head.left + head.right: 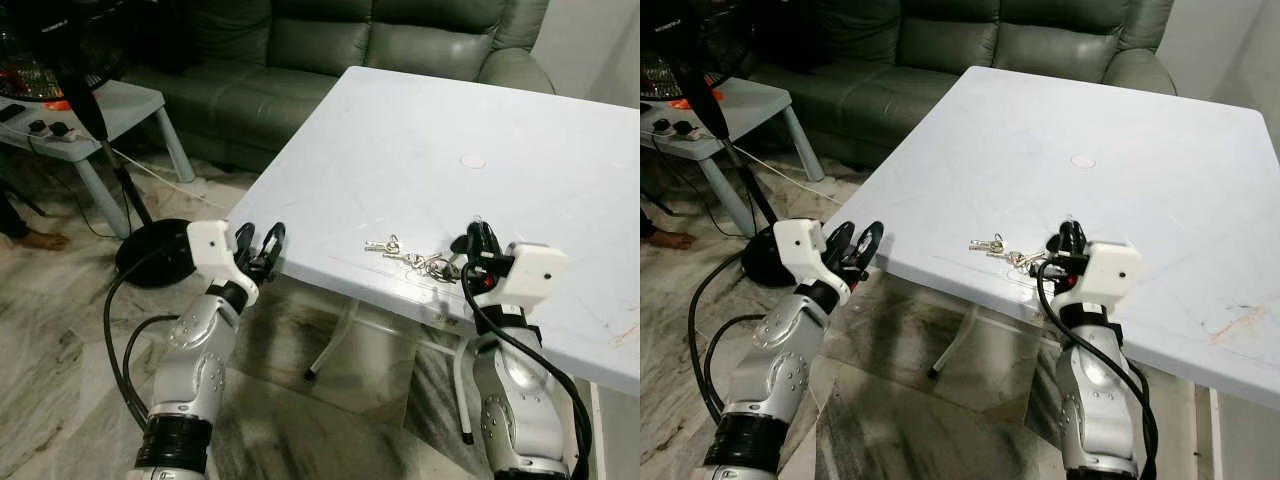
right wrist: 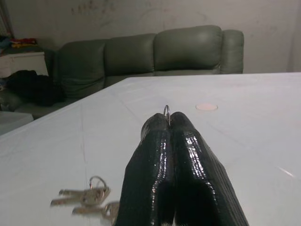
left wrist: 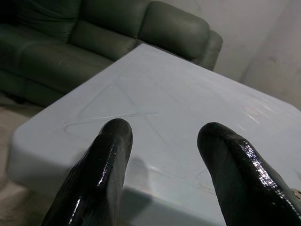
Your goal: Hang keys on a hook
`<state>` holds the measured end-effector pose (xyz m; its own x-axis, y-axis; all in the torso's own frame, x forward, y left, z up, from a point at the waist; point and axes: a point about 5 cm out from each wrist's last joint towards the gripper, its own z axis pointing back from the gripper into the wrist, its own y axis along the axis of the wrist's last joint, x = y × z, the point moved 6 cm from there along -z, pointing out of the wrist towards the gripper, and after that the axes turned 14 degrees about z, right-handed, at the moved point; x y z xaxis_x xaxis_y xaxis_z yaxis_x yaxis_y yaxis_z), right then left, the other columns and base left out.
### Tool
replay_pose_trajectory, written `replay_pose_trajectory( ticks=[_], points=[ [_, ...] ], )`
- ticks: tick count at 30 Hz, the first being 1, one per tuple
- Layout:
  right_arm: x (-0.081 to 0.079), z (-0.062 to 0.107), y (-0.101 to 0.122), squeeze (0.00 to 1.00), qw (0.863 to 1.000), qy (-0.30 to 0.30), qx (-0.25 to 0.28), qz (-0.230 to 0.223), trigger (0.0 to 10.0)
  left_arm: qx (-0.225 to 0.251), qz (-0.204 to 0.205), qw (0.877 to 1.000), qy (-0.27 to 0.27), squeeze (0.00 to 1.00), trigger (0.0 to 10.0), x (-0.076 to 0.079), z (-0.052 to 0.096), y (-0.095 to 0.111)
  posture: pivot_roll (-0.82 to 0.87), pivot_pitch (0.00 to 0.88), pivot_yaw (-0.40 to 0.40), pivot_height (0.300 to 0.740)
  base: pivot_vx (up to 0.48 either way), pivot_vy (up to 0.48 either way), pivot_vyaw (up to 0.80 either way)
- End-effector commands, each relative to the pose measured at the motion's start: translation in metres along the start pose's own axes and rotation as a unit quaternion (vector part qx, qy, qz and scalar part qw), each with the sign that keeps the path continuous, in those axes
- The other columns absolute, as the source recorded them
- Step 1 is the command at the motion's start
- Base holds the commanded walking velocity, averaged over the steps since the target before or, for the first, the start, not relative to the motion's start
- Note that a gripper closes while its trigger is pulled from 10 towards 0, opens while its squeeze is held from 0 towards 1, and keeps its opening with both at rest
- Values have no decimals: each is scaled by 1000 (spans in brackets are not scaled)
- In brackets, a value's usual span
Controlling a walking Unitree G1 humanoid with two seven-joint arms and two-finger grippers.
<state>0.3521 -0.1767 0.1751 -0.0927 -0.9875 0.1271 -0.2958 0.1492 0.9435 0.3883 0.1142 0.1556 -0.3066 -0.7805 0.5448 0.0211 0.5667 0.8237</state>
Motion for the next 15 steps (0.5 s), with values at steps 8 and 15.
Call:
replay_pose_trajectory(
  ticks=[8,15],
  points=[
    [12,16,-18,0,999,-12,-41,25,10000,-15,-8,1000,25,0,10000,-20,8,-1,-12,68,46,740,0,0,0],
    [11,10,-15,0,999,-6,-38,26,10000,-7,-5,1000,20,0,10000,-21,2,9,-1,43,39,740,0,0,0]
  ],
)
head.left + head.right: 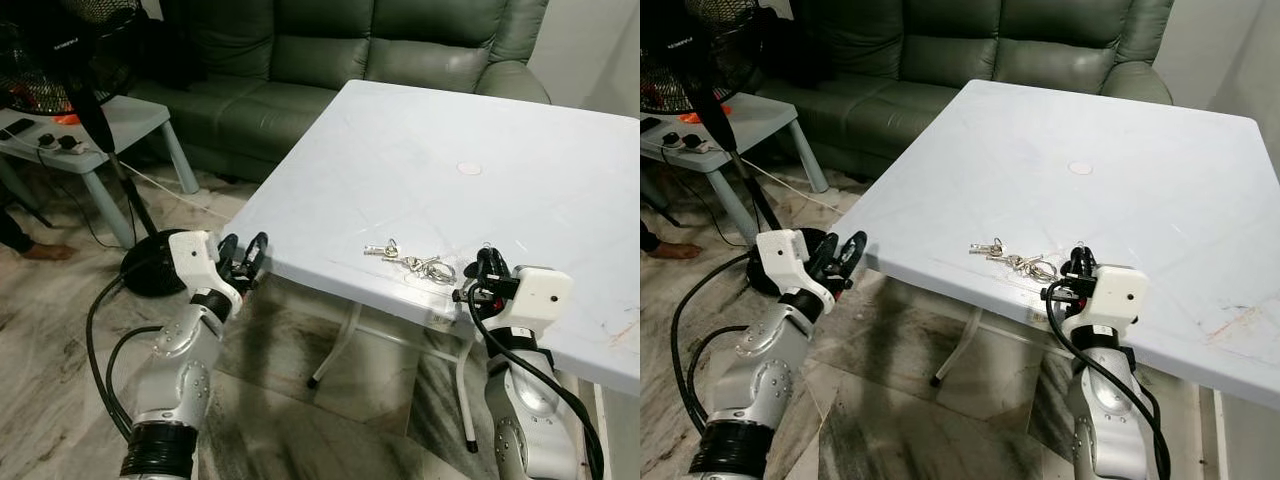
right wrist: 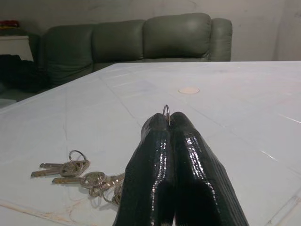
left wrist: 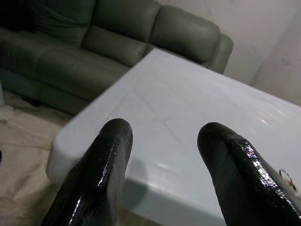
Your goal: Hang keys on a hook
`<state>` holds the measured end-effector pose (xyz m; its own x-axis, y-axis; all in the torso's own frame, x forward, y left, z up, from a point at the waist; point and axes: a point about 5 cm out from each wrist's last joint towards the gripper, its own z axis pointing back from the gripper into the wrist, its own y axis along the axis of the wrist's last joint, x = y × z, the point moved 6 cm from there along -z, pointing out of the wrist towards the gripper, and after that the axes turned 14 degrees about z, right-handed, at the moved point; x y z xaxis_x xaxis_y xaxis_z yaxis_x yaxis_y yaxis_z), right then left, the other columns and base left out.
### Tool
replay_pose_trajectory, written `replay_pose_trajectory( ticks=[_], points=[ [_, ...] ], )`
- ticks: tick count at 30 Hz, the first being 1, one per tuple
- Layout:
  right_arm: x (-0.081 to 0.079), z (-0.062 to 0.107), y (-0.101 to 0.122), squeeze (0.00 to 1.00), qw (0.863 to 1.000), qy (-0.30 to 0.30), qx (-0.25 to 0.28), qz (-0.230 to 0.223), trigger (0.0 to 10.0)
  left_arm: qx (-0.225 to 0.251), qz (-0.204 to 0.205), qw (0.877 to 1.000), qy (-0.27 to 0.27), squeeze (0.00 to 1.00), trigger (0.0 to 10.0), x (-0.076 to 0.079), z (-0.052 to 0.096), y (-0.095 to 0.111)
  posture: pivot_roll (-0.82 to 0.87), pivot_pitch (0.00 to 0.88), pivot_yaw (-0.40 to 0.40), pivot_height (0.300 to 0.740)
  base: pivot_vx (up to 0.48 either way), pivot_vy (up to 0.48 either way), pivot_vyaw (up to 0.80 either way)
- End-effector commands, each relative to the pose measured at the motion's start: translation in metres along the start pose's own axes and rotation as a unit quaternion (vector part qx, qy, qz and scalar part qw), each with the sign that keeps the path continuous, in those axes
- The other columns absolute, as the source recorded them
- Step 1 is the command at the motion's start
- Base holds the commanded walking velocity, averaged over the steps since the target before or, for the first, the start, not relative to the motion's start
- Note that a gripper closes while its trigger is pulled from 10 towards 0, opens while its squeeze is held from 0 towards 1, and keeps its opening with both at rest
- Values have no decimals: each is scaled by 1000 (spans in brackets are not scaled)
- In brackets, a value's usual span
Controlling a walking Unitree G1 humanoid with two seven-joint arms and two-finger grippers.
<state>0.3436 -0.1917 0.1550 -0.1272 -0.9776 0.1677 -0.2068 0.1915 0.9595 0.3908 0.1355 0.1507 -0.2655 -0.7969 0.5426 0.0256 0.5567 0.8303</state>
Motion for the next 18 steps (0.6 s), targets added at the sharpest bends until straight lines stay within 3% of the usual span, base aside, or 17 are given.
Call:
replay_pose_trajectory(
  ticks=[1,18],
  points=[
    [-4,-4,4,0,1000,9,7,5,10000,-3,0,1000,-2,0,10000,-1,-3,1,-1,43,39,740,0,0,0],
    [-6,-13,23,0,999,9,38,-6,10000,15,2,999,-30,0,10000,16,-13,11,7,10,37,740,0,0,0]
  ],
)
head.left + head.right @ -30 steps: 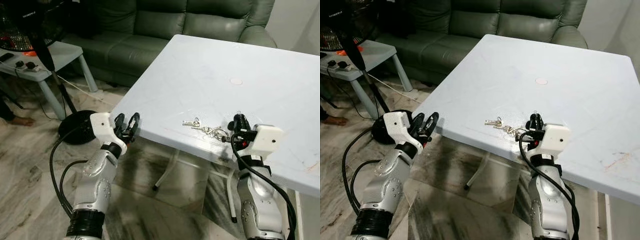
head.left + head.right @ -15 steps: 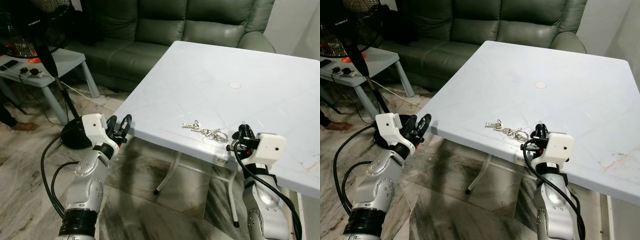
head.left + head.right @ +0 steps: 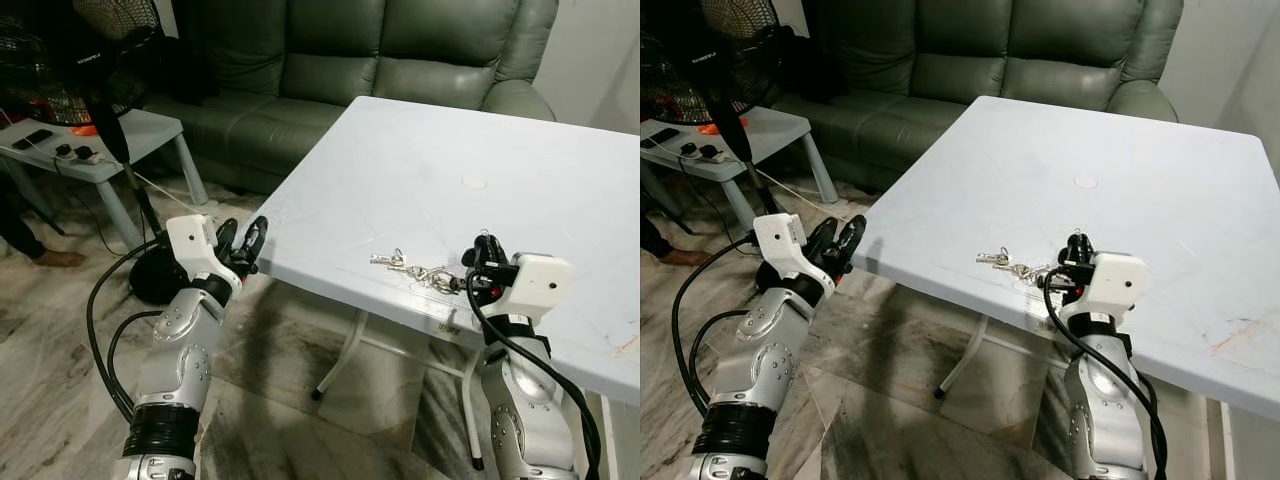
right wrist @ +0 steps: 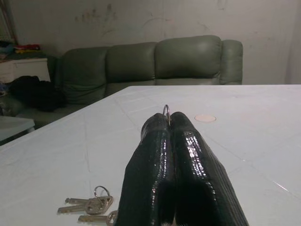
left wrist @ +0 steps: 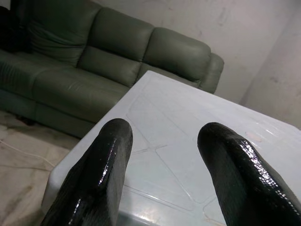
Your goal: Hang keys on a hook
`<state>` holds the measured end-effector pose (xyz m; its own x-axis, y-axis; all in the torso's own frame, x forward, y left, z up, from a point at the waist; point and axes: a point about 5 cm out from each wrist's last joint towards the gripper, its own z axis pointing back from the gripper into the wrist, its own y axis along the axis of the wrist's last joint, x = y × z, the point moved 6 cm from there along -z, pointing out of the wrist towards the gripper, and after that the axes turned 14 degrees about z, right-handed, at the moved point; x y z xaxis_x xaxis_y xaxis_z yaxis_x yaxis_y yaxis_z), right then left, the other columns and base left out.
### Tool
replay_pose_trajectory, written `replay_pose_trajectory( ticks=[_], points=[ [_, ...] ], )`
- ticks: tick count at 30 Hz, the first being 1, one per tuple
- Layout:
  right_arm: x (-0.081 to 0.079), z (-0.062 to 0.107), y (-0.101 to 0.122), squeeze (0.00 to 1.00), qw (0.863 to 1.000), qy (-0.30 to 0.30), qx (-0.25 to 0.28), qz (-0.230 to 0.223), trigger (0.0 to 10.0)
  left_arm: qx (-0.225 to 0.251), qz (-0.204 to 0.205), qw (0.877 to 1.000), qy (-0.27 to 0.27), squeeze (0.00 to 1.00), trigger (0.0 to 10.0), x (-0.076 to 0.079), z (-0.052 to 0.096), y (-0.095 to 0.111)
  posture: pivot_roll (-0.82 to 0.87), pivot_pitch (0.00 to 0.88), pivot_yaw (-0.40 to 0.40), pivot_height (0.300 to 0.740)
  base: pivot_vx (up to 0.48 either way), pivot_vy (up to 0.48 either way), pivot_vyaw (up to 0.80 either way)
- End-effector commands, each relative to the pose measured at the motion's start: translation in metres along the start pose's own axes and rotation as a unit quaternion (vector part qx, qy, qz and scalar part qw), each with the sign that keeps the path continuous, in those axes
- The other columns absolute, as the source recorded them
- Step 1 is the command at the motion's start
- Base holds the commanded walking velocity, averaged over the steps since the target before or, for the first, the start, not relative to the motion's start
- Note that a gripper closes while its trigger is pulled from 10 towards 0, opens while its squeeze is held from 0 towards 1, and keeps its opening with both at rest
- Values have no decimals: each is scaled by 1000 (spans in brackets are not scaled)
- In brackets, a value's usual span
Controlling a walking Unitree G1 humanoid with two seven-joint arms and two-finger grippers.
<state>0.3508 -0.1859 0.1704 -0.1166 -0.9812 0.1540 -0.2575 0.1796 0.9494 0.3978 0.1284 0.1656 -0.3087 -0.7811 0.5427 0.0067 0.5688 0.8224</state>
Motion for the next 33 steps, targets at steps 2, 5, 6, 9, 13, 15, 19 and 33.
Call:
replay_pose_trajectory(
  ticks=[2,5,6,9,13,15,19,33],
  points=[
    [-3,-3,8,0,1000,9,11,6,10000,5,-1,1000,-10,0,10000,4,-3,3,7,10,37,740,0,0,0],
    [-5,-4,6,0,1000,15,3,13,10000,6,2,1000,-11,0,10000,6,-4,1,3,9,31,740,0,0,-135],
    [-5,-4,6,0,1000,17,3,13,10000,6,3,1000,-11,0,10000,7,-4,1,3,9,31,740,0,0,-406],
    [-5,-5,5,0,1000,19,1,18,10000,5,3,1000,-11,0,10000,8,-4,0,2,9,29,740,0,0,-738],
    [-5,-6,5,0,1000,19,0,16,10000,5,4,1000,-11,0,10000,8,-4,-1,1,15,25,740,0,0,-763],
    [-6,-6,5,0,1000,21,-2,17,10000,3,4,1000,-10,0,10000,8,-4,-2,1,18,24,740,0,0,-763],
    [-7,-6,4,0,1000,23,-3,17,10000,2,6,1000,-10,0,10000,8,-5,-2,1,18,24,740,0,0,-758],
    [-10,-6,5,0,1000,25,-6,17,10000,0,16,1000,-5,0,10000,10,-8,-5,-7,41,23,740,0,235,-758]
  ],
)
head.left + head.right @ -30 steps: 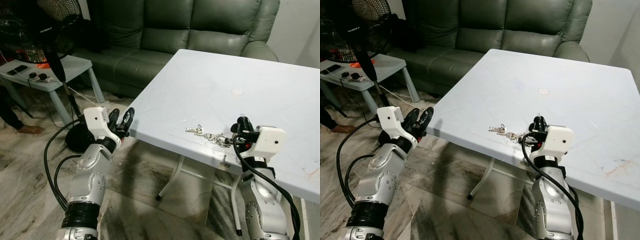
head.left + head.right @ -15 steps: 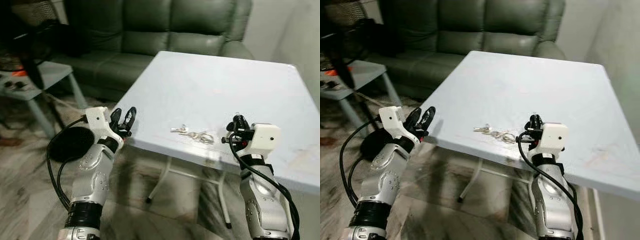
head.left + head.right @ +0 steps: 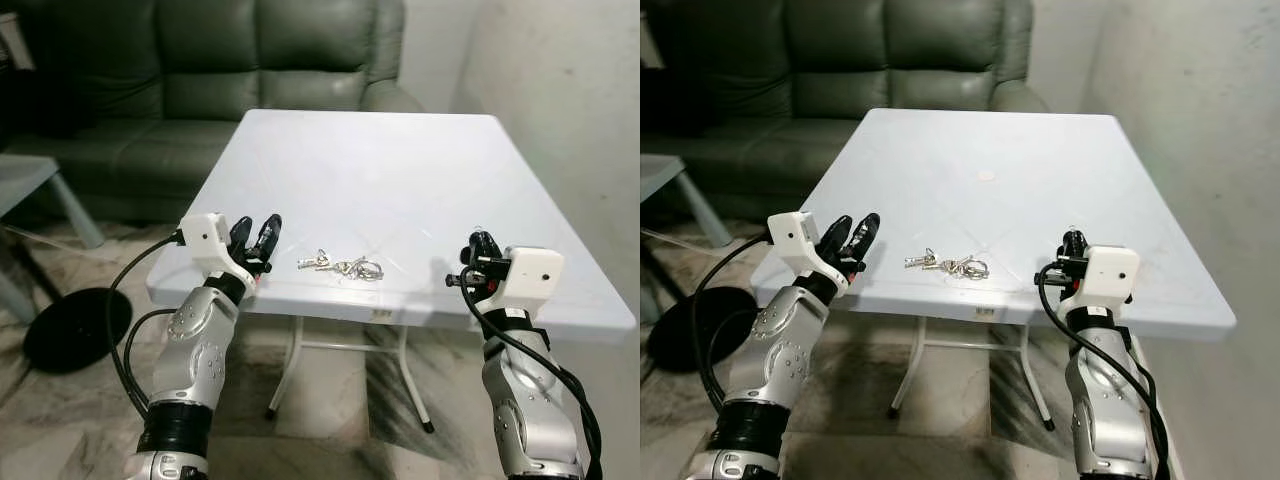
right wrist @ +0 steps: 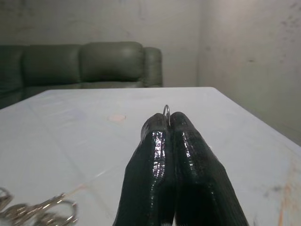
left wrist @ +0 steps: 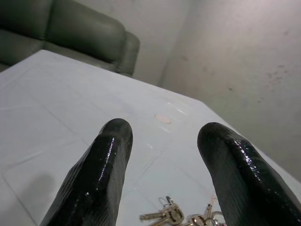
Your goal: Hang keys on a hook
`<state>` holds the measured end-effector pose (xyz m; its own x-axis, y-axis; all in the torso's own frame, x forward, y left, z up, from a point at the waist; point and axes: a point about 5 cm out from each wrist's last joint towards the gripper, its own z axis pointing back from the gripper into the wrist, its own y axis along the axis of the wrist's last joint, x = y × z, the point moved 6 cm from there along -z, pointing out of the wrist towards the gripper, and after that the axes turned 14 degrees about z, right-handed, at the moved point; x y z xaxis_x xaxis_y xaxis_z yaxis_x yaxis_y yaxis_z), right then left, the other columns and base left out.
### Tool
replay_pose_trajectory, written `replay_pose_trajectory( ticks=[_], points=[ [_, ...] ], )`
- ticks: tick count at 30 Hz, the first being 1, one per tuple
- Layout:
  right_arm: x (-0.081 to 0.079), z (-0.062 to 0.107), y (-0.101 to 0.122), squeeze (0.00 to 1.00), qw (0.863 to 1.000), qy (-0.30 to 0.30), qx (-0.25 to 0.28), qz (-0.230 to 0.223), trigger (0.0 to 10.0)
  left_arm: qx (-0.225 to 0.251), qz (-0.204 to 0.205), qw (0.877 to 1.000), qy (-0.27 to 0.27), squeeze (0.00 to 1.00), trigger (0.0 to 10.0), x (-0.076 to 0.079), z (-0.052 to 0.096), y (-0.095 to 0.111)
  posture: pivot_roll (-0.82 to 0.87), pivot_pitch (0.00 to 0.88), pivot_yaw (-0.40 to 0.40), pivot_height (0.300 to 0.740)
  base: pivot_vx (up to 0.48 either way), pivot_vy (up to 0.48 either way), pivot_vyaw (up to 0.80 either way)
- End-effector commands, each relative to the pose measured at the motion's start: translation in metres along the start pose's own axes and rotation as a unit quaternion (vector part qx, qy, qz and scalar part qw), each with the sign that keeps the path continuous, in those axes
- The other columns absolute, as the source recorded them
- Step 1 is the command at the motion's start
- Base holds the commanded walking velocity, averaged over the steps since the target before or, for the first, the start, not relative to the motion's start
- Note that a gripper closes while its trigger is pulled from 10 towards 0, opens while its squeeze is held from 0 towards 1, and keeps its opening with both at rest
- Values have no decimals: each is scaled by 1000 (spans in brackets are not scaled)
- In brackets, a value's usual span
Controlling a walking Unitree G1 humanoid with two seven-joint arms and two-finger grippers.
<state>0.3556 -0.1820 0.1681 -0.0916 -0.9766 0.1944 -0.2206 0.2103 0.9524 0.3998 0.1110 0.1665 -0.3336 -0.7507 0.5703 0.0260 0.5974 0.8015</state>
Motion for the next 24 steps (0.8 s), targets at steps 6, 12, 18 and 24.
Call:
replay_pose_trajectory(
  ticks=[6,12,18,24],
  points=[
    [-3,-1,7,0,1000,7,8,4,10000,0,8,1000,19,0,10000,-4,-2,1,-11,47,24,740,0,0,-756],
    [-3,0,8,0,1000,7,7,4,10000,-2,6,1000,21,0,10000,-4,-3,0,-16,51,24,740,0,0,-756],
    [-3,0,7,0,1000,6,5,4,10000,-2,10,1000,24,0,10000,-5,-4,-1,-20,49,26,740,0,0,-756],
    [-2,-1,8,0,1000,5,4,5,10000,-5,17,999,30,0,10000,-6,-5,-2,-21,47,27,740,0,0,-752]
  ],
)
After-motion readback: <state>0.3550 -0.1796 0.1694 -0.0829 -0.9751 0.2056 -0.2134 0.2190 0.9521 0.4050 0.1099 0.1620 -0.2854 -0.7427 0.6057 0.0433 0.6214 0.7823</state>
